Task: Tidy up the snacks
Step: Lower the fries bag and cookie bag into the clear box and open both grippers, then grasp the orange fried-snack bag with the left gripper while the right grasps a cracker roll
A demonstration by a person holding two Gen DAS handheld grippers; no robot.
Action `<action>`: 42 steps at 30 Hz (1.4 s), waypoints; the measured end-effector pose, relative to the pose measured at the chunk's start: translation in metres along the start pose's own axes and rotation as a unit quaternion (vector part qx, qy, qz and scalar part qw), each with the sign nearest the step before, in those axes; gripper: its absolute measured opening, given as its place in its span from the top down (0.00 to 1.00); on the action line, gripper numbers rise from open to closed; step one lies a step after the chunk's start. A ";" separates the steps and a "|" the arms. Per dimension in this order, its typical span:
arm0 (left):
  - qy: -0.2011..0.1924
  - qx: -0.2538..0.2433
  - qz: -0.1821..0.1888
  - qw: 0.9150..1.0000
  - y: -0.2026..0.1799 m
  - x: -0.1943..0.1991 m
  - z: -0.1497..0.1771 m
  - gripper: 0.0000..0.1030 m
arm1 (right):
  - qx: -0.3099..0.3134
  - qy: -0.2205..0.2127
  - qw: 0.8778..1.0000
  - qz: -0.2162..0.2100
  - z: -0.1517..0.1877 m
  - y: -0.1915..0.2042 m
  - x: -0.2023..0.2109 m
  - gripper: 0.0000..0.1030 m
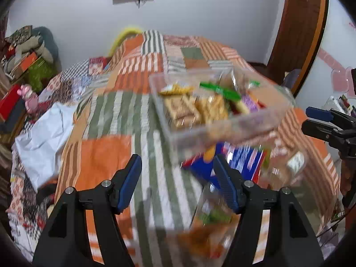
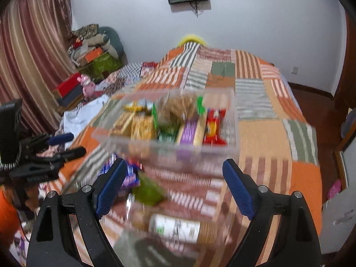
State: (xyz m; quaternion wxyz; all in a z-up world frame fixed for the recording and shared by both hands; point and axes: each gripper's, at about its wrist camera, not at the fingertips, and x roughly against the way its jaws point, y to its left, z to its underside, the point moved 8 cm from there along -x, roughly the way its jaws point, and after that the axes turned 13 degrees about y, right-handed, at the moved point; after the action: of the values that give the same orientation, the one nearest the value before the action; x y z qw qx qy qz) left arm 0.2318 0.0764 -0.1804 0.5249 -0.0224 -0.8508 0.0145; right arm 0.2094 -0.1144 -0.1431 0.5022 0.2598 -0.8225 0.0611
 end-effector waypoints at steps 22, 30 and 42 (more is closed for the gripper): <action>0.030 0.020 0.045 0.998 0.001 -0.001 0.063 0.32 | 0.085 0.120 0.989 -0.012 0.051 0.013 -0.069 0.12; 0.051 0.000 0.061 0.997 -0.014 -0.011 0.071 0.32 | 0.051 0.106 0.992 -0.045 0.062 0.018 -0.052 0.52; 0.075 -0.005 0.095 0.993 -0.038 -0.021 0.082 0.32 | 0.016 0.108 0.990 -0.089 0.077 0.040 -0.041 0.59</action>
State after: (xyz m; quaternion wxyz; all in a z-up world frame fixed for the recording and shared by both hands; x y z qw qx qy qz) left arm 0.1669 0.0375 -0.2337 0.5835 -0.1065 -0.8030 0.0582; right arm 0.1436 -0.0925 -0.2096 0.5871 0.3320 -0.7361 0.0568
